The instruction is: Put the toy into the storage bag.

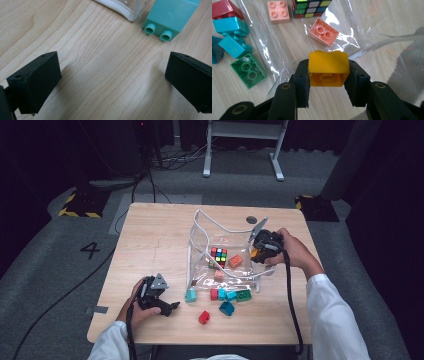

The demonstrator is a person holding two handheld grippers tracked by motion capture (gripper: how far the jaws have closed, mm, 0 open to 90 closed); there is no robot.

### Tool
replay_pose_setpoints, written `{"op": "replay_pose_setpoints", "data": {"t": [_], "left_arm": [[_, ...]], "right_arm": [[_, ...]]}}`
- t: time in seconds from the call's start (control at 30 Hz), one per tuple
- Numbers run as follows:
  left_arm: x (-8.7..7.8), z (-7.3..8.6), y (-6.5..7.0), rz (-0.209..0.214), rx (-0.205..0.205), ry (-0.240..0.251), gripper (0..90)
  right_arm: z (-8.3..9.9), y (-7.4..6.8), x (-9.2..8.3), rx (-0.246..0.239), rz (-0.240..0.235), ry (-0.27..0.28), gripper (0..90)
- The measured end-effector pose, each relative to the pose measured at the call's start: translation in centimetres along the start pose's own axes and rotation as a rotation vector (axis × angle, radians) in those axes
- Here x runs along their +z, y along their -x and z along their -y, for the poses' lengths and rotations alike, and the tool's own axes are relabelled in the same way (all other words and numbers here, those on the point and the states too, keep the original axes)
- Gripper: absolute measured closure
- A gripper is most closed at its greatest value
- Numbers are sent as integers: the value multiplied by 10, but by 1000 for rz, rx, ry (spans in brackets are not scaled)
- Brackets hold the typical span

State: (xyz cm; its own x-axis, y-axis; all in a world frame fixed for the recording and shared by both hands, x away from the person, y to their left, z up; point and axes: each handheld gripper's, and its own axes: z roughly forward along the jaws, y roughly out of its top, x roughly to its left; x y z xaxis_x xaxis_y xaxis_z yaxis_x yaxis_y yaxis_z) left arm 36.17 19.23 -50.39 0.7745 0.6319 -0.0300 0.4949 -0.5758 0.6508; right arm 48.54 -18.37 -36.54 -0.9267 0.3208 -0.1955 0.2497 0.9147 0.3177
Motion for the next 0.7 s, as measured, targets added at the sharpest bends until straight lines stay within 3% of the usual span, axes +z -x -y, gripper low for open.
{"op": "replay_pose_setpoints", "data": {"t": [0.07,0.17,0.3,0.33,0.4,0.47,0.6,0.7], "left_arm": [[0,0,0,0,0,0,4],[0,0,0,0,0,0,4],[0,0,0,0,-1,0,4],[0,0,0,0,0,0,4],[0,0,0,0,-1,0,4],[0,0,0,0,-1,0,4],[0,0,0,1,-2,-1,3],[0,0,0,1,-2,-1,4]], "right_arm": [[3,-1,-1,2,-2,15,576],[7,-2,-6,17,-14,90,503],[10,-3,-13,44,-10,144,482],[12,-3,-17,49,3,198,432],[14,-3,-20,55,8,214,432],[18,-4,-28,61,24,263,407],[27,-11,-45,101,30,392,351],[35,-15,-55,94,53,469,330]]}}
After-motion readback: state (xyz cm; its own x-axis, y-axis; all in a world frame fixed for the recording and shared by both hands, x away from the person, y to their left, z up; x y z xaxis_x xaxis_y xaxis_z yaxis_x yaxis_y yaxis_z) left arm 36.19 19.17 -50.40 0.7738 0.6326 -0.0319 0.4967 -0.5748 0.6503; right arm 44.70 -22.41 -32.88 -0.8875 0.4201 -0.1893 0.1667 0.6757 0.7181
